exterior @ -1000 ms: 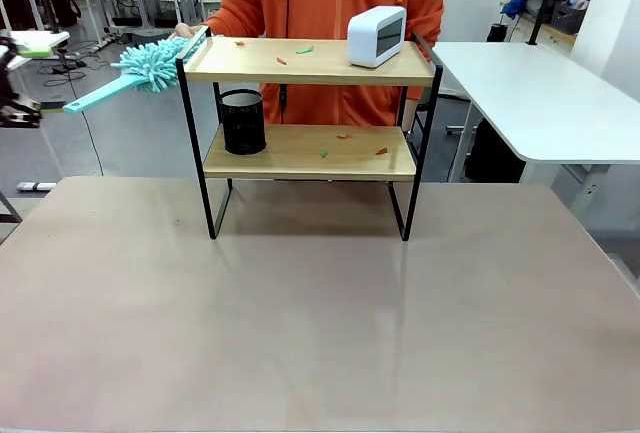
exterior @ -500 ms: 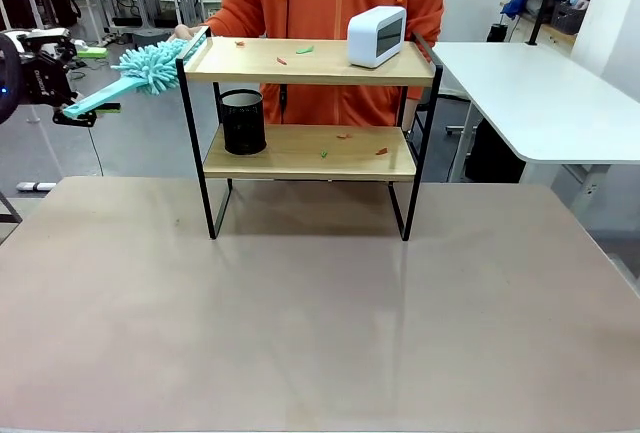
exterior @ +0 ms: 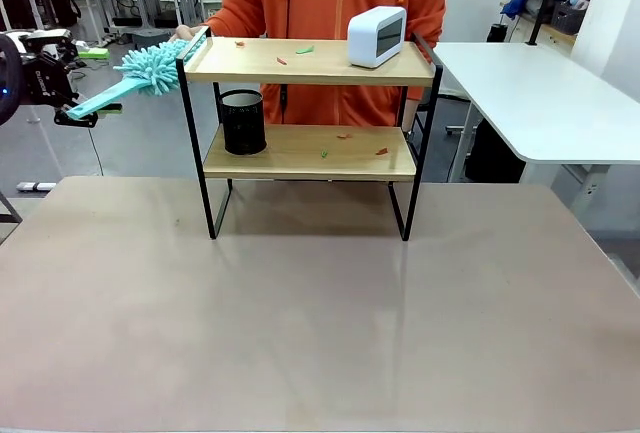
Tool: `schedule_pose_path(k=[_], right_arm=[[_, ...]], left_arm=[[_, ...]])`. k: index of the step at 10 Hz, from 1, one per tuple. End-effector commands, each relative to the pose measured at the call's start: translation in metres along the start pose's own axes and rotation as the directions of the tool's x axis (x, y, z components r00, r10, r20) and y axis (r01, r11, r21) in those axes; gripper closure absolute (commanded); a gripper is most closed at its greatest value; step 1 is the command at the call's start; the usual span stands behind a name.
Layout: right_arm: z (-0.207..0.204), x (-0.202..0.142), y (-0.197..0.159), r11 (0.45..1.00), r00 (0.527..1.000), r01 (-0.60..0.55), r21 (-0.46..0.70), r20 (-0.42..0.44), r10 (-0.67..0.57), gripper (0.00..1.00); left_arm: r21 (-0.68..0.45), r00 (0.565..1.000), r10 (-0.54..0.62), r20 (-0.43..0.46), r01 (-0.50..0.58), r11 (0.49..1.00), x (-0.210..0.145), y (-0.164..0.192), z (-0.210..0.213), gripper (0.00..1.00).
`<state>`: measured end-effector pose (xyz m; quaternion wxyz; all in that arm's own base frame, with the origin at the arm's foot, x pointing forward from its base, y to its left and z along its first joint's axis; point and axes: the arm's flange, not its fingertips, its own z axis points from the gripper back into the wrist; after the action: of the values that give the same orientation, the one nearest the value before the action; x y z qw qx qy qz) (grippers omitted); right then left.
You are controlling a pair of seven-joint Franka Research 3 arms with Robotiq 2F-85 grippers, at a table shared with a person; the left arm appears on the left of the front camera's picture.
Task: Clean the shelf.
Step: Pick up the Duster from the human.
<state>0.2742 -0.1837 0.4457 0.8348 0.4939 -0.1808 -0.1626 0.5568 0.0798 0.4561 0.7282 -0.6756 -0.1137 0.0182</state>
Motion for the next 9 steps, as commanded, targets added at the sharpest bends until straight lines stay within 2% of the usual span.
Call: schedule_pose_path(k=[1, 2, 3, 4, 9], right_arm=[[-0.0007, 0.0022, 0.0007, 0.999, 1.0, -0.026, 0.02, 0.01, 0.026, 0.0], [-0.0007, 0.0022, 0.0007, 0.999, 1.0, -0.026, 0.02, 0.01, 0.026, 0.0], [-0.0007, 0.0022, 0.0007, 0.999, 1.0, -0.026, 0.02, 0.01, 0.026, 0.0], [-0.0007, 0.0022, 0.0007, 0.999, 1.0, -0.026, 0.02, 0.01, 0.026, 0.0], [-0.0007, 0.0022, 0.0007, 0.999, 1.0, -0.026, 0.02, 0.01, 0.026, 0.0]], left_arm=[[-0.02, 0.999, -0.032, 0.024, 0.033, 0.999, -0.0026, -0.0013, -0.0006, 0.58], [-0.021, 0.999, -0.036, 0.029, 0.036, 0.999, -0.0026, -0.0007, -0.0009, 1.0], [-0.02, 0.999, -0.036, 0.034, 0.036, 0.999, -0.0031, -0.0004, -0.002, 0.63], [-0.024, 0.999, -0.038, 0.032, 0.039, 0.999, -0.0038, -0.0001, -0.002, 1.0], [-0.012, 0.997, -0.053, 0.048, 0.053, 0.998, -0.0036, 0.0009, -0.002, 1.0]])
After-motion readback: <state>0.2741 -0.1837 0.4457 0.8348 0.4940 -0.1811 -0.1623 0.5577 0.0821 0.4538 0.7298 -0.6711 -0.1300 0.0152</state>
